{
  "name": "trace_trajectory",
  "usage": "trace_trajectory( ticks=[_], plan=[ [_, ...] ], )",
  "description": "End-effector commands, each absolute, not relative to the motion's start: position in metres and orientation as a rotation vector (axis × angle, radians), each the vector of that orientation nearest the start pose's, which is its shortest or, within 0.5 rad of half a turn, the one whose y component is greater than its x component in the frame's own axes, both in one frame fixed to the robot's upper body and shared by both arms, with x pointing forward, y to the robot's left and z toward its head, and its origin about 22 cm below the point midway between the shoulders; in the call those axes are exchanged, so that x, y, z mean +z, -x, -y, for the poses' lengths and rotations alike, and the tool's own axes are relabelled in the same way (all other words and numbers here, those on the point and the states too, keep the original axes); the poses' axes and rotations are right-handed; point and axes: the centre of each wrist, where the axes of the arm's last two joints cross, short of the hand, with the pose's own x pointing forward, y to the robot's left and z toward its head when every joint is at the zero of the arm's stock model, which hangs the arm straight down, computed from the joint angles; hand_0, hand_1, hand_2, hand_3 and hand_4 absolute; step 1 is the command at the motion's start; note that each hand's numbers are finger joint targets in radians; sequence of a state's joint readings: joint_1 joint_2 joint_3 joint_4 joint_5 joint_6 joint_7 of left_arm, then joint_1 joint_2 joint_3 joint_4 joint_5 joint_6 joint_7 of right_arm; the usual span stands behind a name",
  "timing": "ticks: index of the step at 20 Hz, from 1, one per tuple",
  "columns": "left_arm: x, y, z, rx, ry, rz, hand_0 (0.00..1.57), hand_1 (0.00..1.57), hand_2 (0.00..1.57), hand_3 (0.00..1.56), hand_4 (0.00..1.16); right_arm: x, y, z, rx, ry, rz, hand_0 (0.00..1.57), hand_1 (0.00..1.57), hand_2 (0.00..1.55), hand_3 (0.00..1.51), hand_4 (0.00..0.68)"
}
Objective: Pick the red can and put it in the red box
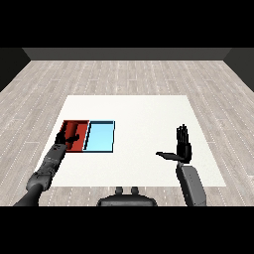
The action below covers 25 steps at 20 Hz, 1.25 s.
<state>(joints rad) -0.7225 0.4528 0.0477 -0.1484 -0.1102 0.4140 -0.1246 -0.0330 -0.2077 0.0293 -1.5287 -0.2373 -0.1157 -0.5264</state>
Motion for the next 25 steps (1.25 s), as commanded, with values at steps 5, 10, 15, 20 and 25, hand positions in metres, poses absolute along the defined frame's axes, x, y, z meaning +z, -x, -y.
trace_trajectory(
  ticks=[5,10,15,20,25],
  plan=[
    [-0.024,-0.353,-0.392,-0.359,-0.861,0.815,0.00,0.00,0.00,0.00,0.00,0.018,-0.250,0.257,-0.086,0.038,2.126,0.00,0.00,0.00,0.00,0.000],
    [-0.033,-0.347,-0.392,-0.230,-0.815,0.786,0.00,0.00,0.00,0.00,0.00,0.010,-0.251,0.272,-0.083,0.002,2.121,0.00,0.00,0.00,0.00,0.000],
    [-0.024,-0.359,-0.381,-0.036,-0.868,1.077,0.00,0.00,0.00,0.00,0.00,0.010,-0.251,0.266,-0.046,0.000,2.148,0.00,0.00,0.00,0.00,0.000],
    [0.004,-0.380,-0.365,0.212,-0.663,1.604,0.00,0.00,0.00,0.00,0.00,0.005,-0.241,0.264,-0.083,-0.038,2.135,0.00,0.00,0.00,0.00,0.000],
    [0.014,-0.386,-0.338,0.191,-0.458,1.928,0.00,0.00,0.00,0.00,0.00,0.007,-0.241,0.265,-0.048,-0.060,2.143,0.00,0.00,0.00,0.00,0.000]
  ],
)
